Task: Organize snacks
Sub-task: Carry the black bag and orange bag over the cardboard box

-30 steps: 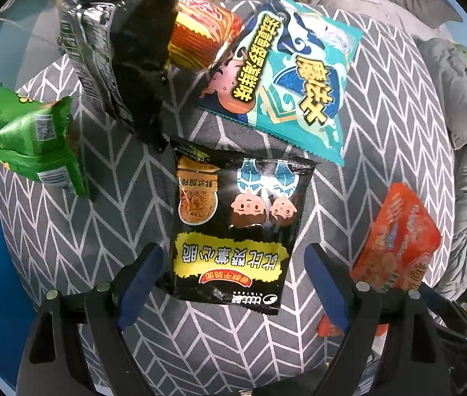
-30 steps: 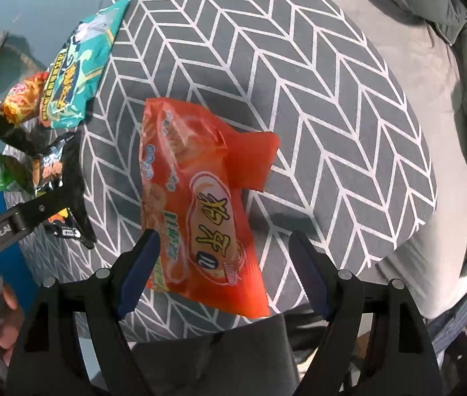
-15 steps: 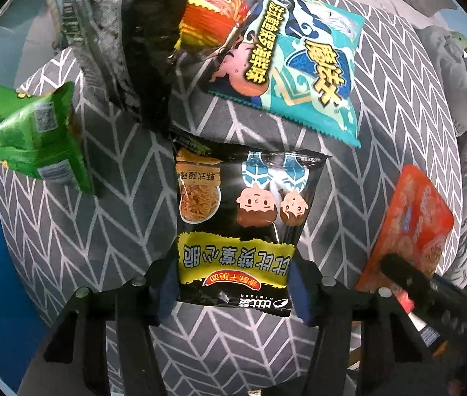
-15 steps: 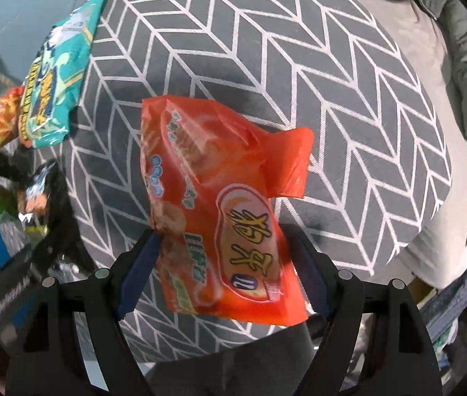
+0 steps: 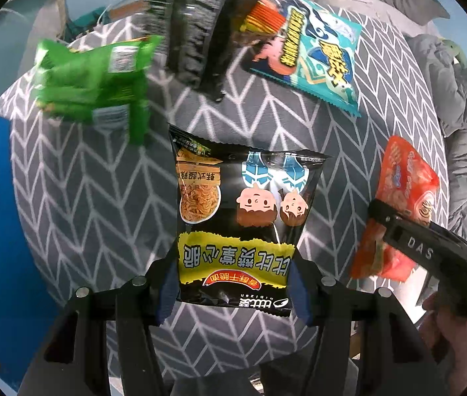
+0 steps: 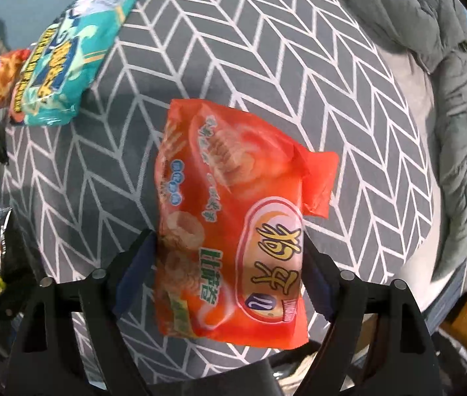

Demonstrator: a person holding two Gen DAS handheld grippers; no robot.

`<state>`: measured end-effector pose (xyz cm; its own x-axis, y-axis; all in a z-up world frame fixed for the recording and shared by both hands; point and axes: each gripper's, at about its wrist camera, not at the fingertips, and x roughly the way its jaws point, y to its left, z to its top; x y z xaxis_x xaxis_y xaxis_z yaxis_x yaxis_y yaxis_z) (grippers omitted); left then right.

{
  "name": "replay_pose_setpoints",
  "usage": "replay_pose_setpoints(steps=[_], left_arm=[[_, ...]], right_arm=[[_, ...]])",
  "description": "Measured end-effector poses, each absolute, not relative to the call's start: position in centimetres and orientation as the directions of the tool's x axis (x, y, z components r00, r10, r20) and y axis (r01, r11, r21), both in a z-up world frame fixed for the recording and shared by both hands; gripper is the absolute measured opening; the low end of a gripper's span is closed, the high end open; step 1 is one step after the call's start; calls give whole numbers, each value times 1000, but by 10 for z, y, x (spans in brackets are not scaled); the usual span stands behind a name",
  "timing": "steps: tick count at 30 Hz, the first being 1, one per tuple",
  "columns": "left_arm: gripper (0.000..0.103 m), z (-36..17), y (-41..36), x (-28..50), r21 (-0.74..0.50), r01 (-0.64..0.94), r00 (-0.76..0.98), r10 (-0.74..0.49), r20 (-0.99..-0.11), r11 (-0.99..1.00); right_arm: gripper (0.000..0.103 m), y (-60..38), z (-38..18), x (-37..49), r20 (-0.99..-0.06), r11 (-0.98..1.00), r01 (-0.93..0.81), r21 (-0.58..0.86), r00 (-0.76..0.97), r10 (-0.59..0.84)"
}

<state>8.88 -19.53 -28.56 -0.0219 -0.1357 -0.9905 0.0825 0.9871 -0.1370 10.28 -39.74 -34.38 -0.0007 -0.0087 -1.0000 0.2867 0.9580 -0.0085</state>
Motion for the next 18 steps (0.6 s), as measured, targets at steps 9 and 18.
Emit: replay_pose_setpoints(steps=[9, 18], left_arm=[[58, -262, -151, 73, -160, 47, -3, -160, -987, 986], [58, -234, -122, 66, -181, -3, 21, -181, -983, 983]], right_arm=[[53, -373, -300, 71, -998, 990, 142, 0, 59, -8], [52, -323, -269, 38, -996, 998, 42, 46, 79, 42]])
